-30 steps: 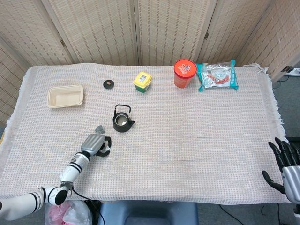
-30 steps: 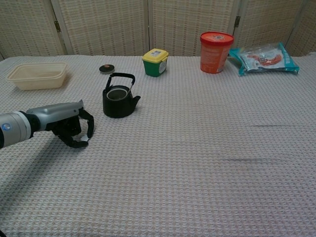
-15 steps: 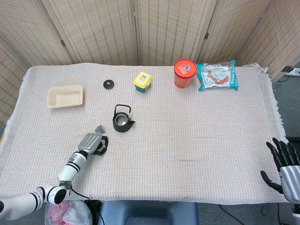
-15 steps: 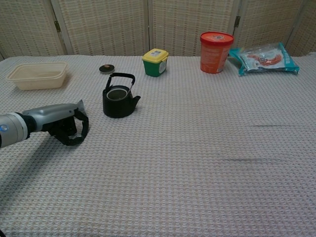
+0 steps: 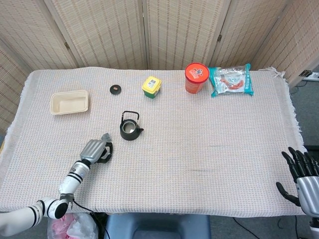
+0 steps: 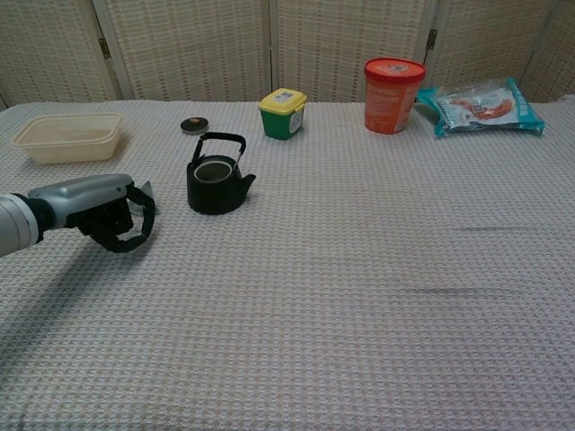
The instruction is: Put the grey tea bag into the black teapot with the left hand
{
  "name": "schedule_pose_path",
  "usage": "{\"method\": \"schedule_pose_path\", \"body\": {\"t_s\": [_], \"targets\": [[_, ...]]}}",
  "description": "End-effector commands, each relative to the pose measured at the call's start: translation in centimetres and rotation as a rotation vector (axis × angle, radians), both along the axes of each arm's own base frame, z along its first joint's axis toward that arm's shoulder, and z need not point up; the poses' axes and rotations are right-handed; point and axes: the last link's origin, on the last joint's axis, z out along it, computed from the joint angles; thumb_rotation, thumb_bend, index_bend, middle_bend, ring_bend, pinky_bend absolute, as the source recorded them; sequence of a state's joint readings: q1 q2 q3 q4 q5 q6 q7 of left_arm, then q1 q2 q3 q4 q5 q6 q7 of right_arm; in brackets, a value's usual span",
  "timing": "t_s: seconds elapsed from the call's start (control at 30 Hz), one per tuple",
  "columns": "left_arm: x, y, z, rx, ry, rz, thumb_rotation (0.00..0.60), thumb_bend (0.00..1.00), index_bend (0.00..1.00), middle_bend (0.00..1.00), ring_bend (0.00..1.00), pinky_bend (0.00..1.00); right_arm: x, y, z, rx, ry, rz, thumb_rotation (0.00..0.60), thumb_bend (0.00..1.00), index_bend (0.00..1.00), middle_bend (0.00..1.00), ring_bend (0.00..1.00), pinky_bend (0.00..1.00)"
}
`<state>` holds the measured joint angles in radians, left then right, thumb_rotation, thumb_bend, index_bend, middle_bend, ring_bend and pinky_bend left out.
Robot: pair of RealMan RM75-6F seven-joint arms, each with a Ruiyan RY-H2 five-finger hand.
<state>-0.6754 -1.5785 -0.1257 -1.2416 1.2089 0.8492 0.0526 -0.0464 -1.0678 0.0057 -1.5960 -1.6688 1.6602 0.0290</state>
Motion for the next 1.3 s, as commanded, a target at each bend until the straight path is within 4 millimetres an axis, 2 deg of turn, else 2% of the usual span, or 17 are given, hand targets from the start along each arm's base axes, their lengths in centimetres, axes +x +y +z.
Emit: {"method": "schedule_pose_path", "body": {"t_s": [0.03, 0.2, 0.33, 0.53, 0.73, 0.93, 1.3], "targets": [[1.2, -0.1, 1.9, 0.055, 0.009, -0.047, 0.600, 0.51, 0.62, 1.00, 1.00, 1.00, 0.0, 0.1, 0.1, 0.003, -0.002, 0.004, 0.600, 0.22, 0.00, 0.00, 0.00, 0.00], [4.0, -0.6, 4.8, 0.132, 0.011, -0.108, 0.600, 0.51, 0.62, 1.00, 1.00, 1.00, 0.0, 0.3, 0.2, 0.013, -0.012, 0.017, 0.600, 0.22, 0.00, 0.00, 0.00, 0.00], [7.0, -0.8, 6.9, 0.193, 0.009, -0.167, 0.600, 0.51, 0.62, 1.00, 1.00, 1.00, 0.0, 0.5, 0.4, 0.015, -0.024, 0.028, 0.600, 0.22, 0.00, 0.00, 0.00, 0.00], [10.7, 0.0, 8.4, 0.250, 0.049, -0.223, 0.600, 0.51, 0.62, 1.00, 1.00, 1.00, -0.1, 0.6, 0.6, 0.023, -0.034, 0.032, 0.600, 0.22, 0.00, 0.00, 0.00, 0.00], [13.3, 2.1, 8.6, 0.294, 0.176, -0.285, 0.600, 0.51, 0.62, 1.00, 1.00, 1.00, -0.6, 0.2, 1.4, -0.005, -0.055, 0.005, 0.600, 0.22, 0.00, 0.00, 0.00, 0.00], [15.5, 3.4, 8.9, 0.316, 0.203, -0.316, 0.600, 0.51, 0.61, 1.00, 1.00, 1.00, -0.9, -0.2, 1.5, -0.010, -0.058, -0.022, 0.600, 0.22, 0.00, 0.00, 0.00, 0.00], [17.6, 4.9, 8.8, 0.324, 0.234, -0.341, 0.600, 0.51, 0.61, 1.00, 1.00, 1.00, -1.4, -0.8, 2.0, -0.031, -0.069, -0.056, 0.600, 0.22, 0.00, 0.00, 0.00, 0.00]]}}
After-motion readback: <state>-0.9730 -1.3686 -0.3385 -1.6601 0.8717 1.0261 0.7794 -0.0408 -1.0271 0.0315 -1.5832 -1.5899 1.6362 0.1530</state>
